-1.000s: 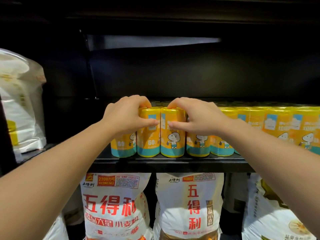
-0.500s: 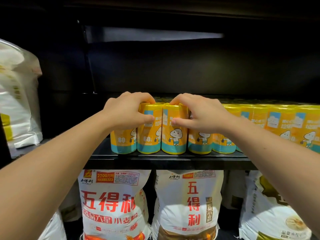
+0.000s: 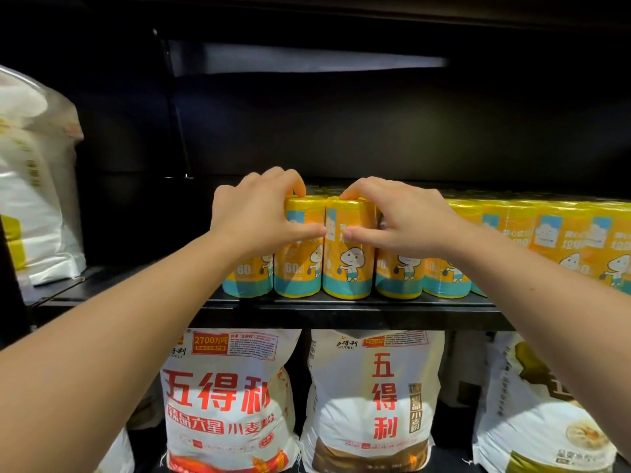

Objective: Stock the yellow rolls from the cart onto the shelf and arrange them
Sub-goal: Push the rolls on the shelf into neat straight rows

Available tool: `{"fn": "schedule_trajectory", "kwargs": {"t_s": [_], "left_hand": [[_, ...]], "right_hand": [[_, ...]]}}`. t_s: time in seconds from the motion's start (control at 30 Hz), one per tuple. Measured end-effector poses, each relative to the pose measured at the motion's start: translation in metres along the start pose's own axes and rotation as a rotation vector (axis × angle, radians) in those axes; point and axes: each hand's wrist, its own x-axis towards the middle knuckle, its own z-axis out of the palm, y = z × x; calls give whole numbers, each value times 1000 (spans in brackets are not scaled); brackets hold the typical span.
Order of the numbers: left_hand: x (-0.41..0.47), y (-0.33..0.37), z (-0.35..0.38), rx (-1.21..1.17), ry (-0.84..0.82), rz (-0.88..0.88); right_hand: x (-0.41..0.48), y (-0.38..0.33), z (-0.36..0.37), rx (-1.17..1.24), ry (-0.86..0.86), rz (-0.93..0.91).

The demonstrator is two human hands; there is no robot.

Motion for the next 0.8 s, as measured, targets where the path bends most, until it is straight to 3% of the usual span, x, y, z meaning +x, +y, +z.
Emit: {"fn": "schedule_trajectory", "kwargs": {"t_s": [0.8], "left_hand": [[2, -8, -21, -107, -271, 50]], "right_hand": [[0, 1, 1, 8, 2, 4]]}}
